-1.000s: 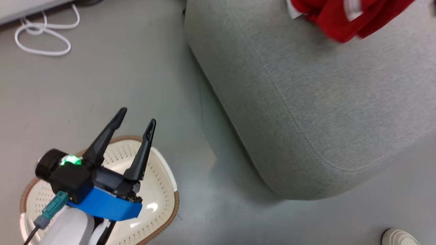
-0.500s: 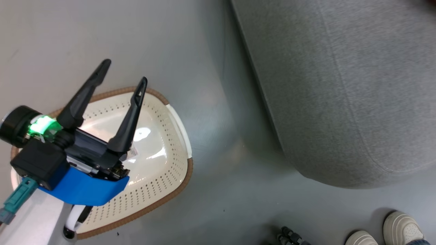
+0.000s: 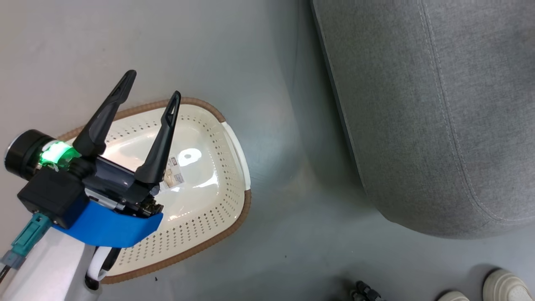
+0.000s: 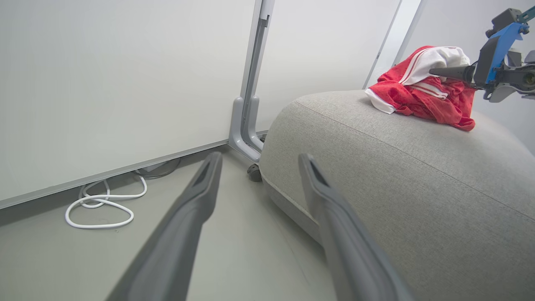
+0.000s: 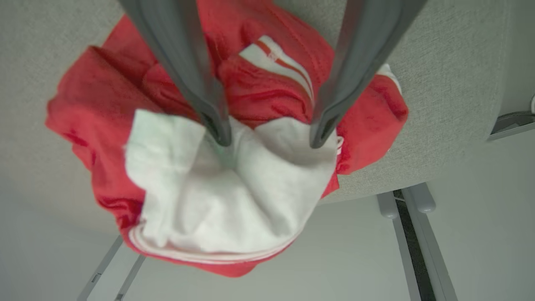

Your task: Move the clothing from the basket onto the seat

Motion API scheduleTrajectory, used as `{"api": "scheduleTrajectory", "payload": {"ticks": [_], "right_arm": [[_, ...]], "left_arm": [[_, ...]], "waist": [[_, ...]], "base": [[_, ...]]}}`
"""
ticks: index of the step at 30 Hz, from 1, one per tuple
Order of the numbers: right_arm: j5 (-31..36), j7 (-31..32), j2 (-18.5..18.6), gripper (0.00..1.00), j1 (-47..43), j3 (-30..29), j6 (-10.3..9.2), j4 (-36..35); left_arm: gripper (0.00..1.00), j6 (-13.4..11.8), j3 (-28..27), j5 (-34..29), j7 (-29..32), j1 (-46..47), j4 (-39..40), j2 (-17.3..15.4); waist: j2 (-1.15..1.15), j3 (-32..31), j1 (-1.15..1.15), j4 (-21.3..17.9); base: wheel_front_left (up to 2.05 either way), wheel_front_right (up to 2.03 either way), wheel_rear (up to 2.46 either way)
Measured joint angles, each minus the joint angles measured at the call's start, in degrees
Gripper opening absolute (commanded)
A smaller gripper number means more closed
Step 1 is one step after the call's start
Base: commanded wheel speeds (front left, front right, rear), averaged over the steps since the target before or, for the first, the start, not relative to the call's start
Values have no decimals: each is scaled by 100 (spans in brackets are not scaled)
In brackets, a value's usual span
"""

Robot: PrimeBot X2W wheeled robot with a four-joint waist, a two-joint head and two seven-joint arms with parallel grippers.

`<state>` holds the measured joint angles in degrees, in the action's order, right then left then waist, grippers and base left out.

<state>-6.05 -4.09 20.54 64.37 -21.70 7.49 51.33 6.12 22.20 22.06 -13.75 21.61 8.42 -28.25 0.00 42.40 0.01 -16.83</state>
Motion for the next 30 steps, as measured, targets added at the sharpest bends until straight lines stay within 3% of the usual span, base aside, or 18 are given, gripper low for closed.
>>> {"api": "scheduleTrajectory", "payload": {"ticks": [13,23,30], "right_arm": [[-104,-226,-165,100,-1007,840,0,-191],[-515,-299,-766,100,-2465,1968,0,-1220],[-544,-210,-1039,100,-3476,2408,0,-1971]], "left_arm": [[100,48,-232,264,-124,-269,-858,695],[100,98,-950,187,-125,-1307,-1465,1261],[100,100,-1246,102,-125,-1813,-1681,1575]], "waist": [[0,-1125,-1,205],[0,-2482,-2,303],[0,-3273,-3,349]], "base": [[0,0,0],[0,0,0],[0,0,0]]}}
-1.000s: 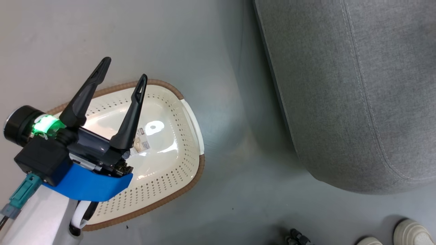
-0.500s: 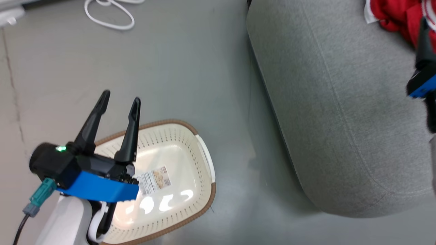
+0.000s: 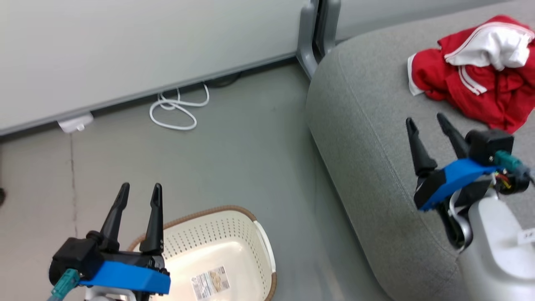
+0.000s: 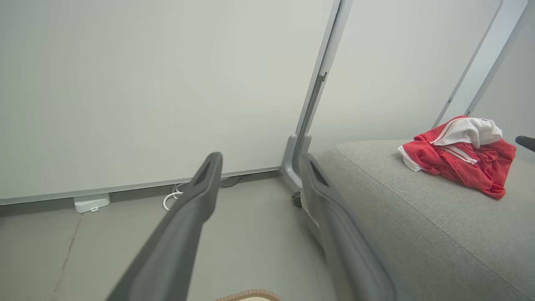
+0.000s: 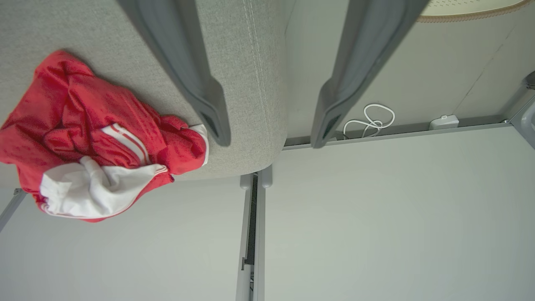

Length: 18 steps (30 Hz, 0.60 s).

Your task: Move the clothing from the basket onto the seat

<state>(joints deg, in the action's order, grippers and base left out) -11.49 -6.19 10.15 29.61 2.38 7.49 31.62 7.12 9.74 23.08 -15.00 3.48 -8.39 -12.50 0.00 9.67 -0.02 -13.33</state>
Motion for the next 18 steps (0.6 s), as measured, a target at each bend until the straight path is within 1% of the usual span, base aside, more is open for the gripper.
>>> {"api": "scheduleTrajectory", "payload": {"ticks": [6,12,18], "right_arm": [[107,135,-112,100,-872,197,0,-724],[221,342,-358,100,-1702,-18,-1,-1426],[364,523,-575,100,-2262,-218,-1,-1972]], "left_arm": [[100,29,-202,-68,0,-311,-38,212],[100,30,-380,-118,0,-638,-58,367],[100,30,-432,-147,0,-771,-56,444]], "waist": [[0,-527,0,134],[0,-883,0,343],[0,-990,1,518]], "base": [[0,0,0],[0,0,0],[0,0,0]]}}
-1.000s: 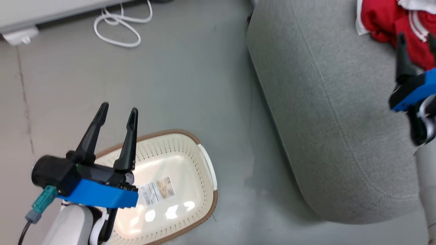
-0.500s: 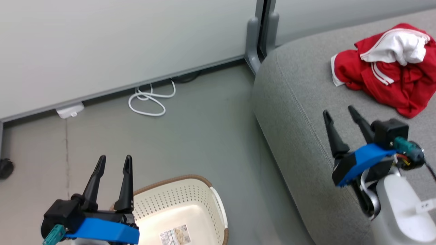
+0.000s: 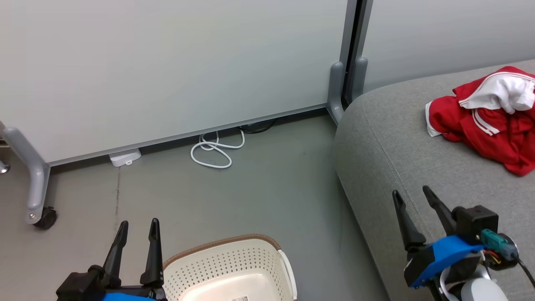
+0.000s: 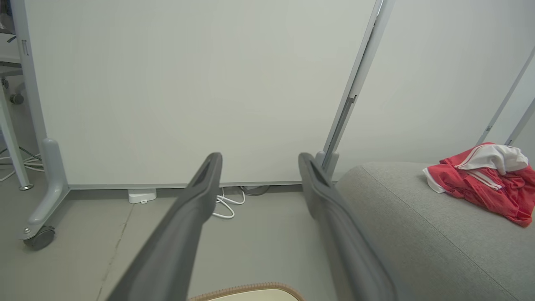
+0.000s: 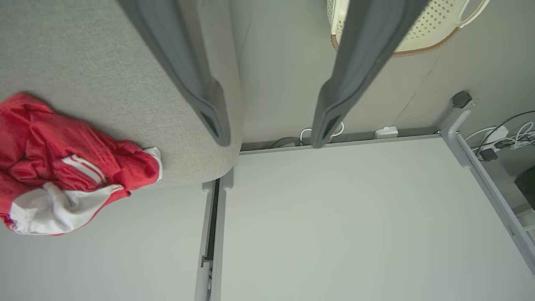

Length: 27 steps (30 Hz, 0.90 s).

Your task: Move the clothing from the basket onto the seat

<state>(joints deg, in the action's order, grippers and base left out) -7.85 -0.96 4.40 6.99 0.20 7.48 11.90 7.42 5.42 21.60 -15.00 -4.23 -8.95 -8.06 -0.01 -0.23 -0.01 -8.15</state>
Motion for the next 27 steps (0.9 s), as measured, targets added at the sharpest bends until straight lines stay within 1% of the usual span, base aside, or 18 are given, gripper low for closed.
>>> {"api": "scheduleTrajectory", "payload": {"ticks": [6,7,11,12,19,27], "right_arm": [[143,54,-77,100,-264,-76,0,-288],[221,40,-101,100,-324,-73,0,-360],[263,48,-125,100,-436,-63,0,-397],[259,48,-134,100,-460,-48,0,-402],[166,38,-146,100,-491,94,1,-343],[135,-16,-147,100,-545,172,1,-247]], "left_arm": [[100,0,-9,1,0,-9,-43,62],[100,0,-26,0,0,-8,-67,75],[100,0,-48,-75,0,-8,-151,81],[100,0,-87,-108,0,-10,-192,80],[100,0,-302,-201,0,-48,-321,111],[100,0,-385,-171,0,-80,-553,127]], "waist": [[0,-19,1,149],[0,-25,1,226],[0,-44,1,419],[0,-57,1,523],[0,-103,1,845],[0,-171,1,930]], "base": [[0,0,0],[0,0,0],[0,0,0],[0,0,0],[0,0,0],[0,0,0]]}}
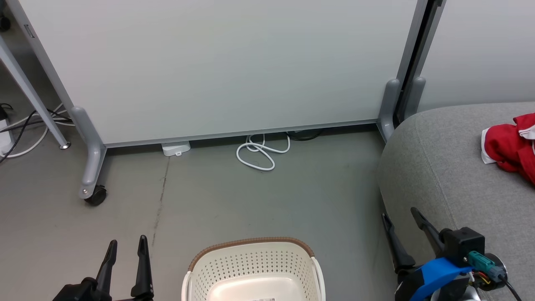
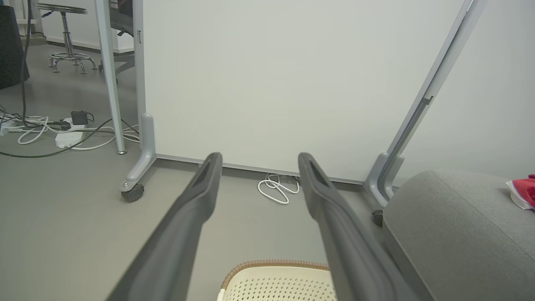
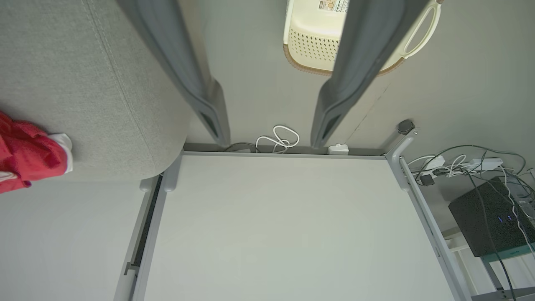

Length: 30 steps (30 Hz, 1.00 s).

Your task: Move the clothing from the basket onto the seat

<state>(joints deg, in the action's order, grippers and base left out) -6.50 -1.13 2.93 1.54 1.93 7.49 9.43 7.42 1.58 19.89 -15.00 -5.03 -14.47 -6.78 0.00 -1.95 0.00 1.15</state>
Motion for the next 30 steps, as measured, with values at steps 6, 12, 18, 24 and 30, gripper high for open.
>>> {"api": "scheduleTrajectory", "payload": {"ticks": [6,12,18,24,30], "right_arm": [[-79,-27,0,100,-42,52,-1,51],[-153,-51,-1,100,-42,85,-1,86],[-213,-54,-1,100,-48,127,0,94],[-238,-66,-1,100,-52,145,-1,118],[-269,-44,-3,0,-112,143,-1,315]], "left_arm": [[100,0,-35,80,0,-82,-14,-25],[100,0,-29,133,0,-107,4,-80],[100,0,-13,170,0,-107,-41,-134],[100,0,-19,168,0,-105,-65,-151],[0,0,2,178,29,-198,-254,-75]], "waist": [[0,-20,0,-44],[0,-8,0,-76],[0,1,0,-82],[0,10,0,-105],[0,11,0,-113]], "base": [[0,0,0],[0,0,0],[0,0,0],[0,0,0],[0,0,0]]}}
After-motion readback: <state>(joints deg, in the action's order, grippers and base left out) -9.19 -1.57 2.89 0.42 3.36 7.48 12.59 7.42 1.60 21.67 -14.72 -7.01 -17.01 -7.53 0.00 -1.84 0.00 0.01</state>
